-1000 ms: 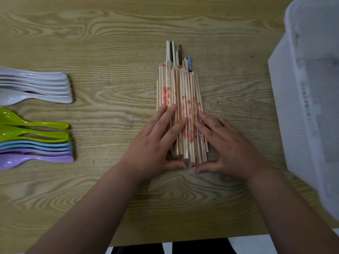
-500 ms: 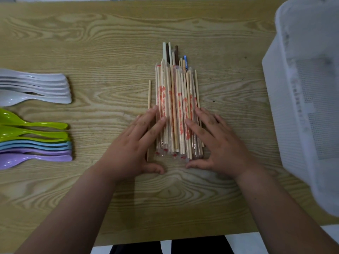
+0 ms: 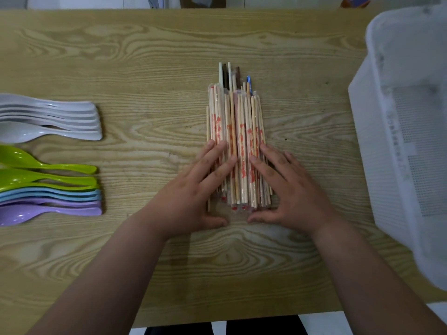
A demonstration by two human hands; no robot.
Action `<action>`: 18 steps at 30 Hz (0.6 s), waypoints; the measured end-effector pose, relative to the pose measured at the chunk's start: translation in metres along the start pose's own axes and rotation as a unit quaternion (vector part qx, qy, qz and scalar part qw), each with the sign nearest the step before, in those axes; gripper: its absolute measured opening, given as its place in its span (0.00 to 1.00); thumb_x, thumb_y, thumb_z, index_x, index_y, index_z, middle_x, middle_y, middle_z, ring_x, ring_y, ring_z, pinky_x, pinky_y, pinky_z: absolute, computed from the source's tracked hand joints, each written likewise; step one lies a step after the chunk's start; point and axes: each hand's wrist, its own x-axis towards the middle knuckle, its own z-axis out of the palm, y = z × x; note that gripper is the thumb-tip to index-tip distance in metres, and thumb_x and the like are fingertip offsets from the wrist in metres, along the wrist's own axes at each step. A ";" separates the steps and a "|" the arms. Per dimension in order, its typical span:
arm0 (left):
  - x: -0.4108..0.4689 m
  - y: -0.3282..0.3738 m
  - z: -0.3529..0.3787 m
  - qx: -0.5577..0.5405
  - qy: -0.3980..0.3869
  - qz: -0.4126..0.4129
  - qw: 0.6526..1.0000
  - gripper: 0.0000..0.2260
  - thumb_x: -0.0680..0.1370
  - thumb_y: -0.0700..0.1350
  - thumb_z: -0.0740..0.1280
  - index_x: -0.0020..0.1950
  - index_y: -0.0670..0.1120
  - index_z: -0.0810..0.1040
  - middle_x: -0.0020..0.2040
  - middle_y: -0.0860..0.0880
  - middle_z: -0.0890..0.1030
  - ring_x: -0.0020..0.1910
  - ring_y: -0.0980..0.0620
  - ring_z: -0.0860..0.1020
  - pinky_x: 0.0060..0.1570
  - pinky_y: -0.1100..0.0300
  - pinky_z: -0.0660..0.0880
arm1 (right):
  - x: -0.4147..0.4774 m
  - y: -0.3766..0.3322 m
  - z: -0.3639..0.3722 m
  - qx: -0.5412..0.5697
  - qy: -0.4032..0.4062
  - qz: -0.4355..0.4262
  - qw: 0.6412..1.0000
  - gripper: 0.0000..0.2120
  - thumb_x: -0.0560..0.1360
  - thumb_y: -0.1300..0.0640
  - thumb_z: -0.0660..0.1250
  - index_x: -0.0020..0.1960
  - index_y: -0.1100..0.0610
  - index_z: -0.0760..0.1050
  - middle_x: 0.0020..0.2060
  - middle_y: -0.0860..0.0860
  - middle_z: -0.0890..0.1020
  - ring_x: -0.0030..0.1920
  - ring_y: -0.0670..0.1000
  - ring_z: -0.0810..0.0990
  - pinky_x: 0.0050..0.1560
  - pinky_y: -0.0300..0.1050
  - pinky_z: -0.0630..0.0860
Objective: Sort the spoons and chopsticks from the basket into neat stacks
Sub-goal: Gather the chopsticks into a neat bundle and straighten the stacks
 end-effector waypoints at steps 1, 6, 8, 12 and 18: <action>-0.001 -0.002 -0.001 -0.002 -0.001 -0.001 1.000 0.52 0.66 0.61 0.77 0.82 0.44 0.55 0.83 0.44 0.49 0.82 0.45 0.46 0.76 0.46 0.54 | 0.000 0.000 0.000 0.000 0.003 -0.002 1.000 0.52 0.68 0.23 0.62 0.82 0.50 0.50 0.81 0.55 0.55 0.81 0.53 0.53 0.80 0.56 0.51; 0.004 -0.014 -0.003 -0.013 0.030 0.000 0.999 0.47 0.68 0.59 0.76 0.80 0.42 0.60 0.81 0.43 0.56 0.81 0.44 0.53 0.74 0.42 0.62 | 0.001 0.001 0.000 0.002 0.015 -0.002 1.000 0.53 0.67 0.25 0.66 0.82 0.50 0.53 0.81 0.54 0.57 0.81 0.53 0.54 0.80 0.55 0.52; 0.007 -0.017 -0.003 -0.011 0.041 -0.009 0.999 0.47 0.68 0.58 0.76 0.80 0.42 0.61 0.81 0.43 0.58 0.81 0.44 0.54 0.73 0.41 0.65 | 0.001 0.001 0.001 0.001 0.020 -0.007 1.000 0.53 0.67 0.25 0.65 0.82 0.50 0.53 0.80 0.55 0.57 0.81 0.54 0.54 0.80 0.55 0.52; 0.008 -0.019 -0.003 -0.013 0.034 0.028 0.999 0.46 0.69 0.63 0.74 0.80 0.42 0.62 0.80 0.41 0.59 0.81 0.42 0.54 0.75 0.42 0.62 | 0.001 0.002 0.000 0.001 0.018 -0.007 1.000 0.52 0.67 0.23 0.63 0.81 0.51 0.54 0.80 0.55 0.58 0.80 0.54 0.55 0.79 0.57 0.53; 0.020 0.006 0.012 0.008 0.108 -0.040 0.993 0.33 0.82 0.61 0.54 0.80 0.41 0.59 0.81 0.37 0.55 0.81 0.38 0.50 0.76 0.39 0.57 | 0.006 -0.014 0.003 0.022 0.097 0.042 0.994 0.32 0.82 0.42 0.56 0.80 0.58 0.58 0.80 0.57 0.58 0.80 0.54 0.56 0.77 0.62 0.58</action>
